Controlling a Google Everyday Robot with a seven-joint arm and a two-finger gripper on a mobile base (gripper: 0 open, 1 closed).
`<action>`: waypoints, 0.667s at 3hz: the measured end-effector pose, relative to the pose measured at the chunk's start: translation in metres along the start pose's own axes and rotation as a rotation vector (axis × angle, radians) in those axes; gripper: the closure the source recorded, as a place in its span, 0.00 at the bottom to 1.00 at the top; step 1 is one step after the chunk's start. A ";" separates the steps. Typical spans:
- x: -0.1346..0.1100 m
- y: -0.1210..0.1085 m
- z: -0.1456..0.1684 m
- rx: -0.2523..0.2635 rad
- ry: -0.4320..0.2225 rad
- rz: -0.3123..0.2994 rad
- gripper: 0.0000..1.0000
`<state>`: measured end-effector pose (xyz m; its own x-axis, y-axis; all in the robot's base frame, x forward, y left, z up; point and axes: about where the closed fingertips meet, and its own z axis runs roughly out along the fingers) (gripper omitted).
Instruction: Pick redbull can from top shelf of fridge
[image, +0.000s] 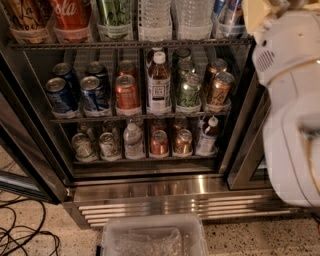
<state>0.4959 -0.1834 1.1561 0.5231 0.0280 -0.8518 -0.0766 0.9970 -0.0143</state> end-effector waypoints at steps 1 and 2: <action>-0.064 0.042 -0.088 -0.114 -0.094 0.016 1.00; -0.053 0.097 -0.130 -0.313 -0.056 0.127 1.00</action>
Offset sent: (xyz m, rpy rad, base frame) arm -0.1814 0.1283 -0.0553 -0.0303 -0.0077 0.5512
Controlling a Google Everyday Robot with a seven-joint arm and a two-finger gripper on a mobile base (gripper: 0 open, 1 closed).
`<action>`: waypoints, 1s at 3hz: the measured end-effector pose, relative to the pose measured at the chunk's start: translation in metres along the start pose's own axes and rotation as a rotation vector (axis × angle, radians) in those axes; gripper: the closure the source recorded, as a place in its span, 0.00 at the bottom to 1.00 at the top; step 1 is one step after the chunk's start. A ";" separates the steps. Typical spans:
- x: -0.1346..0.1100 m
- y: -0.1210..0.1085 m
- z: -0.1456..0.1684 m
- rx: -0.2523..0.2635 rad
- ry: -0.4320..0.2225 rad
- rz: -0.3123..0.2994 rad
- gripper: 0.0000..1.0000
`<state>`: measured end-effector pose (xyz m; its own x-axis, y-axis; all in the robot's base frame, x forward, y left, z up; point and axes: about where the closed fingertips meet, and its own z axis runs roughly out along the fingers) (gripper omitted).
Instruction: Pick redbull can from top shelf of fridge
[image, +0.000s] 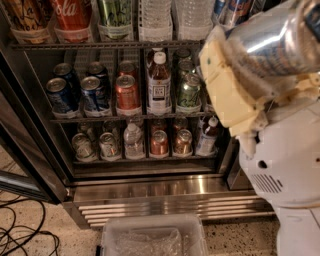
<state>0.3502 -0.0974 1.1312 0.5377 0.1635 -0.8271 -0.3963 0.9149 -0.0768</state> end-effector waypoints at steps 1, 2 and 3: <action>0.044 0.027 0.004 -0.112 0.106 0.044 1.00; 0.098 0.034 0.001 -0.162 0.240 0.116 1.00; 0.132 0.027 -0.009 -0.186 0.344 0.139 1.00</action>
Offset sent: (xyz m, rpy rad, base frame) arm 0.0125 0.0885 -0.1010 -0.3036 0.3111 0.4643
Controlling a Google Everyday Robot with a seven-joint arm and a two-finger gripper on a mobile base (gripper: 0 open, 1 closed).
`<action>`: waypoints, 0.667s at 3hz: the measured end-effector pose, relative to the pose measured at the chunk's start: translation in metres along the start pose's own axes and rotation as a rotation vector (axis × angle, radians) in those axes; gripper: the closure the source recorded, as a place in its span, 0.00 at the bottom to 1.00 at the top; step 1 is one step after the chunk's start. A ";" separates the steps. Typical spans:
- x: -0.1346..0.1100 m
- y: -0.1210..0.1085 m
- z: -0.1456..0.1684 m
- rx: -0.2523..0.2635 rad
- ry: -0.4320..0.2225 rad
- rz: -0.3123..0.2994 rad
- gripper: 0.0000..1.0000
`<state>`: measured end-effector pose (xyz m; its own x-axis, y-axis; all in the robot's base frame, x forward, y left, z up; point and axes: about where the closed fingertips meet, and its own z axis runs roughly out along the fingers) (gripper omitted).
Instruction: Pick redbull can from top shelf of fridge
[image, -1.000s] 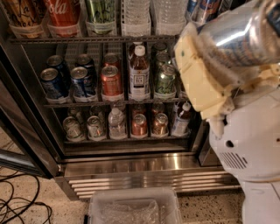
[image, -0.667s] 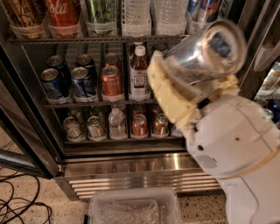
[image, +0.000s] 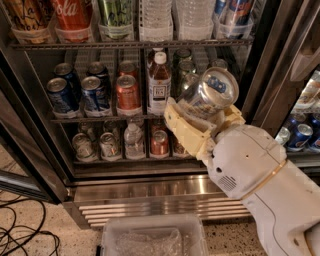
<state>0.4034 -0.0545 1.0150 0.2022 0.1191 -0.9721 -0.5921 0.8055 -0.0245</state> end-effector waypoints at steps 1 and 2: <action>0.011 0.012 0.003 -0.041 0.048 0.000 1.00; 0.011 0.012 0.003 -0.041 0.048 -0.002 1.00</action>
Offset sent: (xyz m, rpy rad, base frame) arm -0.0018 0.0112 -0.0116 -0.0337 0.0375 0.0364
